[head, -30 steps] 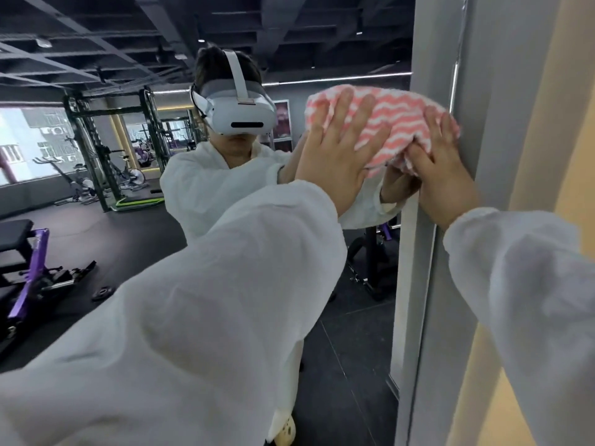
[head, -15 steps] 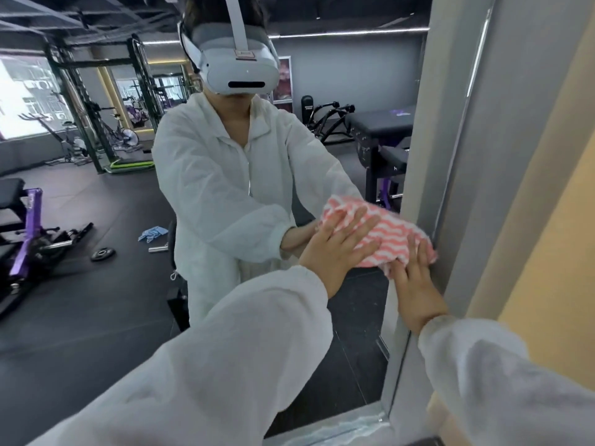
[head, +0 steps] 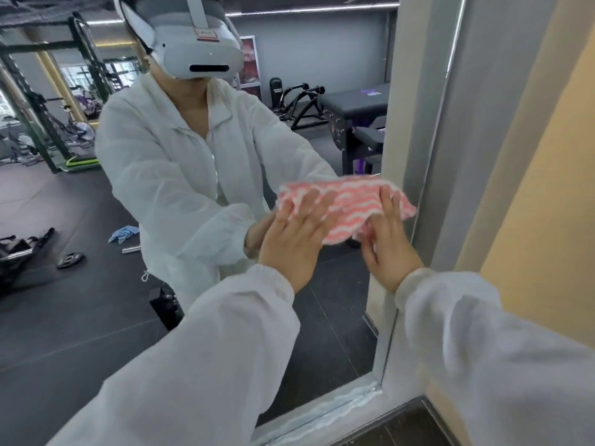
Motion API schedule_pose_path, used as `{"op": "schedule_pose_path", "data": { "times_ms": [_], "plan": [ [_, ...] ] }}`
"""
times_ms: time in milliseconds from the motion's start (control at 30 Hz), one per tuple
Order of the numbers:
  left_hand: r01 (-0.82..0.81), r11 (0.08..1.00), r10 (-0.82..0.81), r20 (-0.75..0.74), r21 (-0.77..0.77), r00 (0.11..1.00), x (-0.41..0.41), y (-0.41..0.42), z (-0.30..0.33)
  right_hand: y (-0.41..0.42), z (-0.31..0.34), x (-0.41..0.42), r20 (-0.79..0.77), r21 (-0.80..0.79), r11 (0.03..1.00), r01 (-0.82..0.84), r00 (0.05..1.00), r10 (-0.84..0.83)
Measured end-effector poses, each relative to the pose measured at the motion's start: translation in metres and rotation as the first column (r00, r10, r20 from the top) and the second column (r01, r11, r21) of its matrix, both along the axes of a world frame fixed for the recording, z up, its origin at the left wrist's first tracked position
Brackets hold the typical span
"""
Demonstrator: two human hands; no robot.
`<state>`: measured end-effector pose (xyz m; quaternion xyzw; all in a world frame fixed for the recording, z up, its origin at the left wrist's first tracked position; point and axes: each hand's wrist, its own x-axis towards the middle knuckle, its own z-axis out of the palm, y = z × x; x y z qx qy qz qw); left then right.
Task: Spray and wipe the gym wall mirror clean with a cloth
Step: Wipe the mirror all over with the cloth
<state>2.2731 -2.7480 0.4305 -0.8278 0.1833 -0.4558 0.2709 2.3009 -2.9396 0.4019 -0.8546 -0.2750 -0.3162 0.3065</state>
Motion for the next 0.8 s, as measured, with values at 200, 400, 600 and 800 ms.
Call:
{"op": "schedule_pose_path", "data": {
  "times_ms": [200, 400, 600, 800],
  "plan": [
    [0.104, 0.985, -0.095, 0.074, -0.138, 0.993, 0.013, -0.018, 0.053, -0.003, 0.080, -0.005, -0.047, 0.267, 0.958, 0.106, 0.994, -0.097],
    [-0.026, 0.997, 0.028, 0.029, -0.072, 0.999, 0.019, -0.033, 0.005, -0.020, 0.032, 0.036, 0.253, 0.000, 0.994, 0.114, 0.961, -0.110],
    [-0.072, 0.997, 0.072, -0.112, 0.001, 0.991, 0.022, -0.043, -0.097, -0.033, -0.082, 0.052, 0.383, -0.050, 0.987, 0.154, 0.915, -0.123],
    [-0.122, 0.969, 0.168, -0.210, 0.217, 0.963, 0.011, -0.038, -0.181, -0.050, -0.195, 0.033, 0.305, -0.333, 0.896, 0.293, 0.933, -0.192]
  ]
}}
